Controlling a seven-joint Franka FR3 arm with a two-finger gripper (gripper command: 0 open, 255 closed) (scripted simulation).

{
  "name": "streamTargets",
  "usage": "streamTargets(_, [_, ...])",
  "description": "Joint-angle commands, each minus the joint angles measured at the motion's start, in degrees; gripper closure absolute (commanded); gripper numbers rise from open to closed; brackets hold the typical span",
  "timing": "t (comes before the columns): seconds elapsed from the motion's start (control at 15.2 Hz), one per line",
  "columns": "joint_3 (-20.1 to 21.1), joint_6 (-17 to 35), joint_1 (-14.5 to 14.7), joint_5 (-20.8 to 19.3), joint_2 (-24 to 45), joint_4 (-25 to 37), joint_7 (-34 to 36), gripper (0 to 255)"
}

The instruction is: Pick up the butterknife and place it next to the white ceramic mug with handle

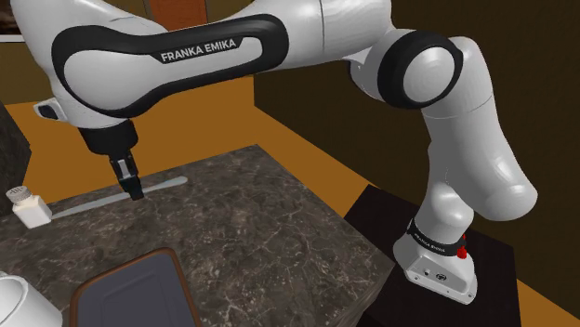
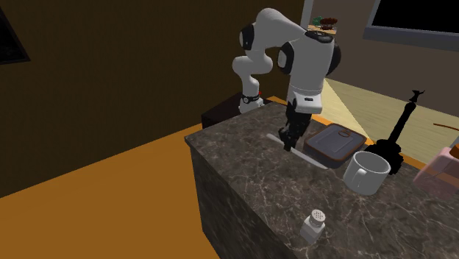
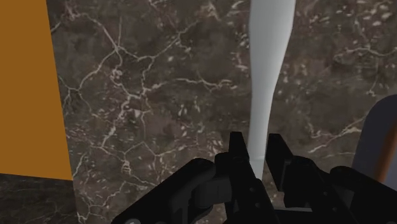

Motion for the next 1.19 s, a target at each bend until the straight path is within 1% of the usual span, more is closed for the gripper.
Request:
streamTargets(0.0, [-0.03,1.82,-0.08,-0.06,0.14,-1.66,0.14,255])
streamTargets(0.86, [-0.29,10.64,-0.35,-0.55,2.01,-8.66,0.82,255])
streamTargets(1.12, [-0.31,11.00,-0.35,-0.58,2.14,-8.89,0.85,255])
